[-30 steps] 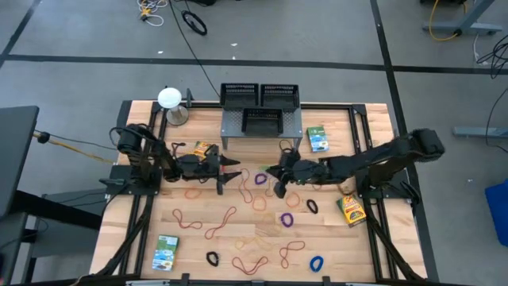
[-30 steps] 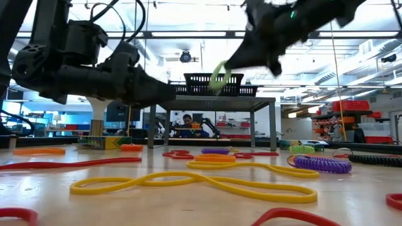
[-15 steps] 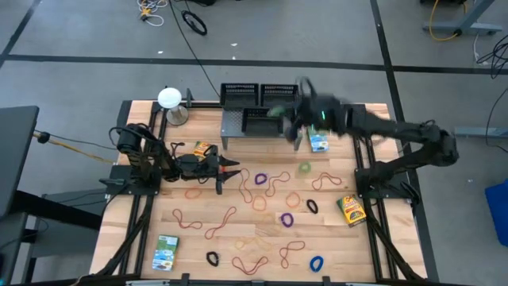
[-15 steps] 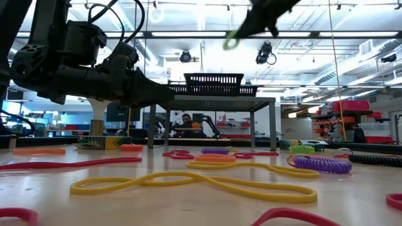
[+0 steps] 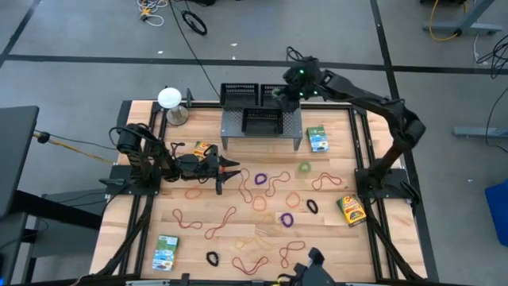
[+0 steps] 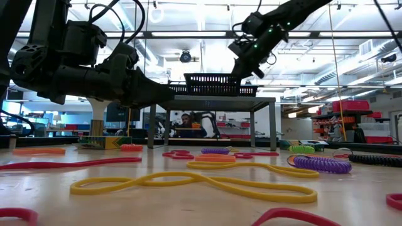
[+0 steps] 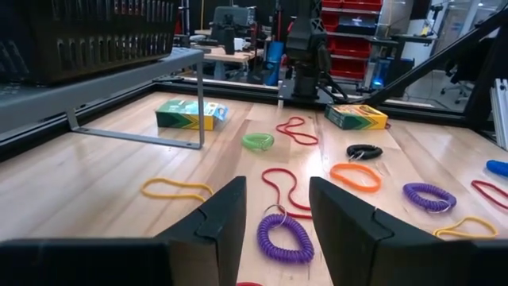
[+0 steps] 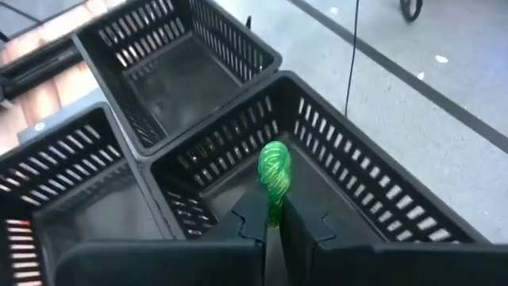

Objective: Pick & Place Office Desk Supplies
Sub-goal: Put the green spring keychain into the top right black basket on the shelf, then put the red rubber band into the top left black basket on the shelf

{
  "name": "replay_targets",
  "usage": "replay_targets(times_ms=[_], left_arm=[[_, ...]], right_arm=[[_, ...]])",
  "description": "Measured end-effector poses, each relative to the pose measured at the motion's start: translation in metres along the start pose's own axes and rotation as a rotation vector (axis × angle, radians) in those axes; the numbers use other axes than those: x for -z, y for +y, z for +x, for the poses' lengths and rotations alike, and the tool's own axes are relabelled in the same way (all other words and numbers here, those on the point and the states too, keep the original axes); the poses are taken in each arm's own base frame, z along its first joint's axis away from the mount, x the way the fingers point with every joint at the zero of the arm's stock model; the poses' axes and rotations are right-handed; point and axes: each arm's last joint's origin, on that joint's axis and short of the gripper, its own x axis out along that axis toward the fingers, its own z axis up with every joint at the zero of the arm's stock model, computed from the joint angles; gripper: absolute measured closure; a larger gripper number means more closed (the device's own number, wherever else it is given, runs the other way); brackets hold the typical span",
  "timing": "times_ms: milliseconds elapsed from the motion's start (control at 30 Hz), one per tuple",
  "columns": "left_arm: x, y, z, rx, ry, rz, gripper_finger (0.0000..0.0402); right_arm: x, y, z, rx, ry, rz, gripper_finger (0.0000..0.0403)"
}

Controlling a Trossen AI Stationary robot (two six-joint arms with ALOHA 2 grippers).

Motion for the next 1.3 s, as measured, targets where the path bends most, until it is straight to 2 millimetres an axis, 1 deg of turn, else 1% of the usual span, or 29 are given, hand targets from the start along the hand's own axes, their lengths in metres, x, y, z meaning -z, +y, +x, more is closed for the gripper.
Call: replay_targets(times_ms=[133, 267, 433, 667, 767, 833, 900, 933, 1000, 1100, 1133, 1200, 1300], left_arm=[[0.000, 0.000, 0.000, 0.000, 0.000, -0.001, 0.0256], [0.000, 0.000, 0.000, 0.000, 0.003, 0.000, 0.0256], [0.001, 0.000, 0.000, 0.000, 0.006, 0.000, 0.0256], [0.001, 0.000, 0.000, -0.001, 0.012, -0.007, 0.0256], [0.002, 0.000, 0.000, -0.004, 0.022, -0.004, 0.0256], [0.002, 0.001, 0.000, -0.025, 0.020, -0.003, 0.0256], [0.002, 0.001, 0.000, -0.039, 0.020, -0.003, 0.0256], [0.002, 0.001, 0.000, -0.039, 0.020, -0.003, 0.0256], [0.002, 0.001, 0.000, -0.037, 0.020, -0.004, 0.0260], [0.002, 0.001, 0.000, -0.012, 0.022, -0.012, 0.0274], [0.002, 0.000, 0.000, 0.002, 0.022, -0.014, 0.0281], [0.001, -0.001, 0.002, 0.026, 0.013, -0.027, 0.0300], [-0.001, -0.003, 0.006, 0.073, 0.008, -0.049, 0.0342]], right_arm=[[-0.005, 0.000, 0.003, 0.001, 0.015, -0.005, 0.0380], [0.000, -0.002, 0.005, 0.039, 0.052, -0.012, 0.0372], [0.003, -0.006, 0.004, 0.090, 0.085, -0.006, 0.0332], [0.002, -0.008, 0.001, 0.191, 0.075, -0.029, 0.0268], [-0.003, -0.006, -0.011, 0.198, 0.058, -0.037, 0.0251], [-0.011, 0.000, -0.028, 0.196, 0.026, -0.054, 0.0249], [-0.014, 0.011, -0.049, 0.183, -0.015, -0.100, 0.0262], [-0.013, 0.018, -0.058, 0.173, -0.030, -0.122, 0.0276], [-0.006, 0.033, -0.071, 0.146, -0.048, -0.172, 0.0314], [0.018, 0.055, -0.083, 0.124, -0.050, -0.231, 0.0382], [0.027, 0.062, -0.086, 0.110, -0.059, -0.242, 0.0391], [0.046, 0.076, -0.091, 0.084, -0.091, -0.269, 0.0388], [0.077, 0.097, -0.094, 0.071, -0.136, -0.311, 0.0387]])
